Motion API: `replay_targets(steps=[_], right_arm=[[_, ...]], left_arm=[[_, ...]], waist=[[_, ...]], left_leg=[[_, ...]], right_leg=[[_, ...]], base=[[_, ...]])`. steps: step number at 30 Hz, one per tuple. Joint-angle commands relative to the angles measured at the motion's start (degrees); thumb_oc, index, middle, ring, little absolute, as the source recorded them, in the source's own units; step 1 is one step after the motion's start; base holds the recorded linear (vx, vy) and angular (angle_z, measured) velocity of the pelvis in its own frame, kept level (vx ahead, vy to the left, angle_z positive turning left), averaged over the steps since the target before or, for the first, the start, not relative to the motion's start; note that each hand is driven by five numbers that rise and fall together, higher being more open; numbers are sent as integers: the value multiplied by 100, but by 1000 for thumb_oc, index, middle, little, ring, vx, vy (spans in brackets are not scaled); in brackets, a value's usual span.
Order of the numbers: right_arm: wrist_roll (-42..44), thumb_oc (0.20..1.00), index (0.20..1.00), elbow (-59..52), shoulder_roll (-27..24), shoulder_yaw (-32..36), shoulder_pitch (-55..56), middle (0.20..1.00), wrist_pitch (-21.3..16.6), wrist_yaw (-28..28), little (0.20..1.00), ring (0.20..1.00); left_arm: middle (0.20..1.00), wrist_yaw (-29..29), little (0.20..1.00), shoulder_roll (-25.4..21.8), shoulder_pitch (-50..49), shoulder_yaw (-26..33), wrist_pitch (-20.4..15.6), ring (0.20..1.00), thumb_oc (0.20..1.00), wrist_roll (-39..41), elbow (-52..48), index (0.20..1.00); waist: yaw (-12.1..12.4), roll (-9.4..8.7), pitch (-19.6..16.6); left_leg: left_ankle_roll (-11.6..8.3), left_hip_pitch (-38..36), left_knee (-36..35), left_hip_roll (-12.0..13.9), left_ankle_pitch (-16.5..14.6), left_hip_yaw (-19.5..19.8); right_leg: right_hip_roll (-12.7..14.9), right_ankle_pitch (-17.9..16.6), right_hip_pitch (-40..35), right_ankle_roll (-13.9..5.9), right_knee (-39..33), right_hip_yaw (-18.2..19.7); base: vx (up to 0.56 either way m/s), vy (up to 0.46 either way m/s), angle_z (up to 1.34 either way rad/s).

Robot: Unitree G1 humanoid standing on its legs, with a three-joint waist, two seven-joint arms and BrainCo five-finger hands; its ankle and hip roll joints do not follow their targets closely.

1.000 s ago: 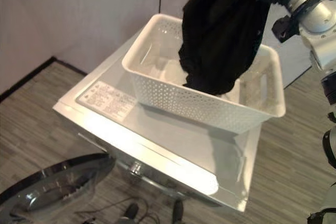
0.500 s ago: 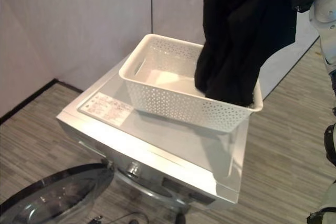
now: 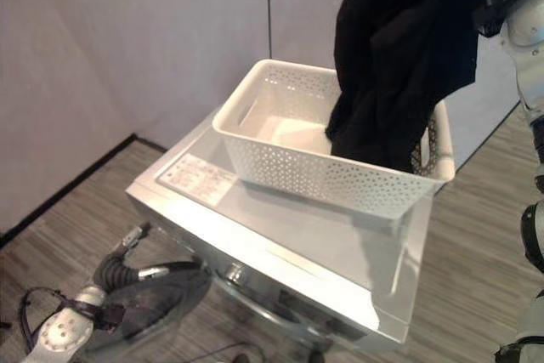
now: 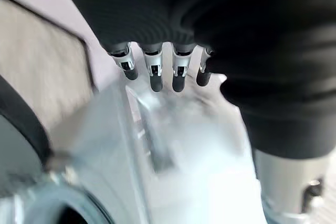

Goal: Grab the laundry basket,head to the washer,open it,put in the laundry and shut it.

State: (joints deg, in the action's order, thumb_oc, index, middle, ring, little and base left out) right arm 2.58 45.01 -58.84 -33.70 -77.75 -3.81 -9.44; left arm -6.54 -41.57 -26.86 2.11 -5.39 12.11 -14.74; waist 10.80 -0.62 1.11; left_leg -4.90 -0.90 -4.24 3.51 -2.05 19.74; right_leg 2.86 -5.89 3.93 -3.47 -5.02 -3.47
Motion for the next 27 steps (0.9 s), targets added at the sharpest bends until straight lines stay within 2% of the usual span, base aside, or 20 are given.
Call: replay_targets(steps=[1,2,3,5,7,9,10,11,12,13,15,16,19,20,21,22,24,26,27], right_arm=[[524,200,200,544,-67,-352,-703,200,-104,129,200,200],[524,200,200,546,-32,-315,-681,200,-108,130,200,200],[603,200,200,324,-69,-324,-446,200,-85,182,200,200],[614,200,200,199,-51,-221,-295,200,-65,214,200,200],[657,200,200,100,-29,-112,-191,200,-67,241,200,200],[708,200,200,83,28,-132,-234,200,-61,247,200,200],[770,200,200,89,126,-174,-372,200,-55,264,200,200],[776,200,200,63,209,-193,-436,200,-42,267,200,200],[780,200,200,70,150,-219,-455,200,-41,268,200,200],[765,200,200,-12,380,-232,-574,200,-19,288,200,200],[769,200,200,-3,280,-261,-599,200,-15,289,200,200],[818,200,200,43,613,-396,-870,200,9,270,200,200],[925,200,200,337,819,-620,-1176,200,32,247,200,200],[931,200,200,353,782,-618,-1185,200,25,250,200,200],[1027,200,200,555,981,-813,-1446,200,49,237,200,200],[1085,200,200,648,1061,-911,-1572,200,39,229,200,200],[1140,200,200,746,1125,-978,-1669,200,42,219,200,200],[1181,200,200,862,1267,-1162,-1844,200,48,193,200,200],[1223,200,200,970,1442,-1305,-1991,200,58,179,200,200]], left_arm=[[1000,101,1000,-1182,-153,1690,-531,1000,1000,1104,-950,1000],[1000,97,1000,-1185,-246,1783,-509,1000,1000,1122,-1004,1000],[1000,471,1000,-1609,-93,2413,-691,1000,1000,1163,-1104,1000],[1000,604,1000,-1790,-15,2613,-725,1000,1000,1102,-1128,1000],[1000,738,1000,-2054,299,2606,-777,1000,1000,965,-1066,1000],[1000,882,1000,-2161,814,2310,-798,1000,1000,787,-880,1000],[1000,1064,1000,-2127,1615,1826,-783,1000,1000,514,-547,1000],[1000,1143,1000,-2039,1983,1622,-752,1000,1000,358,-398,1000],[1000,1163,1000,-2034,2147,1469,-765,1000,1000,335,-331,1000],[1000,1266,1000,-1828,2853,1103,-685,1000,1000,158,-107,1000],[1000,1298,1000,-1812,3121,862,-705,1000,1000,124,9,1000],[1000,1243,1000,-1666,4291,-12,-671,1000,1000,490,474,1000],[1000,1305,1000,-1558,5768,-1191,-644,1000,1000,676,1211,1000],[1000,1315,1000,-1547,5888,-1291,-665,1000,1000,681,1276,1000],[1000,1334,1000,-1408,6584,-1861,-643,1000,1000,821,1656,1000],[1000,1376,1000,-1300,6993,-2188,-652,1000,1000,936,1914,1000],[1000,1436,1000,-1166,7410,-2498,-683,1000,1000,1043,2191,1000],[1000,1527,1000,-847,8100,-3012,-685,1000,1000,1247,2708,1000],[1000,1570,1000,-556,8668,-3449,-668,1000,1000,1431,3162,1000]], waist=[[128,-392,-220],[97,-419,-221],[160,-360,-216],[144,-398,-245],[130,-420,-274],[82,-425,-320],[11,-432,-353],[-54,-449,-377],[3,-428,-357],[-164,-451,-408],[-70,-429,-374],[-253,-403,-429],[-305,-383,-453],[-267,-395,-436],[-361,-388,-469],[-378,-390,-468],[-387,-393,-462],[-437,-388,-468],[-472,-379,-475]], left_leg=[[269,-23,173,-93,-218,-146],[269,-32,172,-93,-219,-148],[237,-75,174,-73,-232,-127],[227,-59,166,-94,-197,-117],[207,-108,136,-77,-196,-124],[195,-163,87,-54,-190,-146],[185,-207,50,-33,-187,-175],[182,-223,37,-20,-190,-193],[181,-228,31,-16,-188,-193],[184,-249,20,-10,-197,-230],[183,-250,16,-5,-197,-227],[187,-273,1,-5,-203,-259],[183,-289,-1,6,-206,-292],[182,-288,1,7,-206,-292],[174,-290,-6,11,-201,-311],[169,-286,-5,12,-195,-326],[166,-279,-4,15,-189,-329],[157,-267,-6,21,-174,-336],[150,-258,-11,22,-160,-346]], right_leg=[[462,544,-428,-456,342,137],[463,546,-437,-455,342,139],[441,586,-501,-444,340,118],[460,582,-510,-444,322,104],[458,595,-563,-435,299,86],[449,606,-600,-425,282,83],[440,616,-617,-416,276,100],[434,621,-620,-410,271,122],[431,621,-622,-409,272,121],[426,623,-616,-403,269,160],[422,625,-615,-401,273,156],[416,620,-599,-399,275,194],[410,610,-586,-405,276,233],[409,610,-584,-405,278,233],[411,602,-575,-412,277,247],[412,598,-568,-417,280,251],[411,597,-556,-417,288,253],[410,595,-537,-422,294,257],[413,591,-525,-431,293,259]], base=[[15,-14,-4],[25,-37,4],[11,-26,8],[17,-30,12],[37,-33,16],[31,-19,18],[0,0,0],[0,0,0],[3,-11,-5],[-1,-5,-11],[-6,-2,-17],[-12,2,-13],[-7,5,-12],[-12,5,-13],[-20,3,-18],[-19,3,-7],[-6,1,-5],[-10,1,-2],[0,0,0]])
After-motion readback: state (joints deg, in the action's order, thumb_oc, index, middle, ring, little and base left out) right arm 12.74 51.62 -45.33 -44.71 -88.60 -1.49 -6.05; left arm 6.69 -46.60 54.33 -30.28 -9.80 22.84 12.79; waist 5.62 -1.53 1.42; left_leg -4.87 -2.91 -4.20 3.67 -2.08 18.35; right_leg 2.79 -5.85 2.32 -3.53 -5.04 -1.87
